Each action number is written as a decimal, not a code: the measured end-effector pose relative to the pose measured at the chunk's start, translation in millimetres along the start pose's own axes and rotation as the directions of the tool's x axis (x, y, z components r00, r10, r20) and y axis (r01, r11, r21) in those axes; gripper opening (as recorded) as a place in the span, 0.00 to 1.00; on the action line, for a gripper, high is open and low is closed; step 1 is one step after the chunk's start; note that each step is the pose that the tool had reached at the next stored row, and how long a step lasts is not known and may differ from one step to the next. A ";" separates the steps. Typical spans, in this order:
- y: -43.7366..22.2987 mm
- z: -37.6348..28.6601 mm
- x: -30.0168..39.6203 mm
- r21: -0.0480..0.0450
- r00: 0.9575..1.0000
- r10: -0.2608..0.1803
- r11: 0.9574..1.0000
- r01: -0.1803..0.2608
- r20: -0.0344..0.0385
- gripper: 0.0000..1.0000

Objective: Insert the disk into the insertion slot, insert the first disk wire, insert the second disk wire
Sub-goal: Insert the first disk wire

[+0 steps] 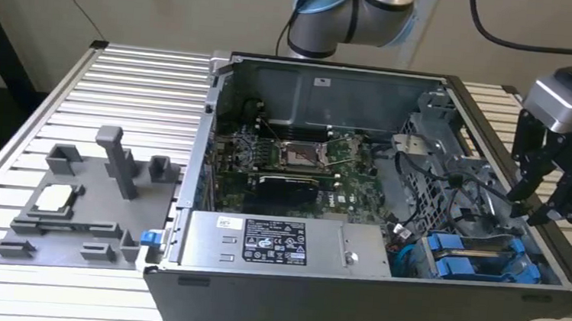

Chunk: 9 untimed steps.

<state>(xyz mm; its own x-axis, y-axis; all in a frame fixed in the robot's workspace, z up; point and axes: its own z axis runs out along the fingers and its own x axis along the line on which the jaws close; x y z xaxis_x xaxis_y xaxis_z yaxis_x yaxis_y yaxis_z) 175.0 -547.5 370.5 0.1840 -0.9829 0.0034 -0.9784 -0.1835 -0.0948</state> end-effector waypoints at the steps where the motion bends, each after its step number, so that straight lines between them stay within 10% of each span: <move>1: -0.7 0.4 0.0 -0.003 1.000 -0.002 1.000 0.002 0.001 0.40; 9: -3.1 2.4 -1.1 -0.022 1.000 -0.013 1.000 0.013 0.005 0.40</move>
<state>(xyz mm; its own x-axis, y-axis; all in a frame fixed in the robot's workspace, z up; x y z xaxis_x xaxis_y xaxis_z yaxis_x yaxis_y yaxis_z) 178.1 -545.8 368.4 0.1969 -0.9804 -0.0008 -0.9778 -0.1963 -0.0730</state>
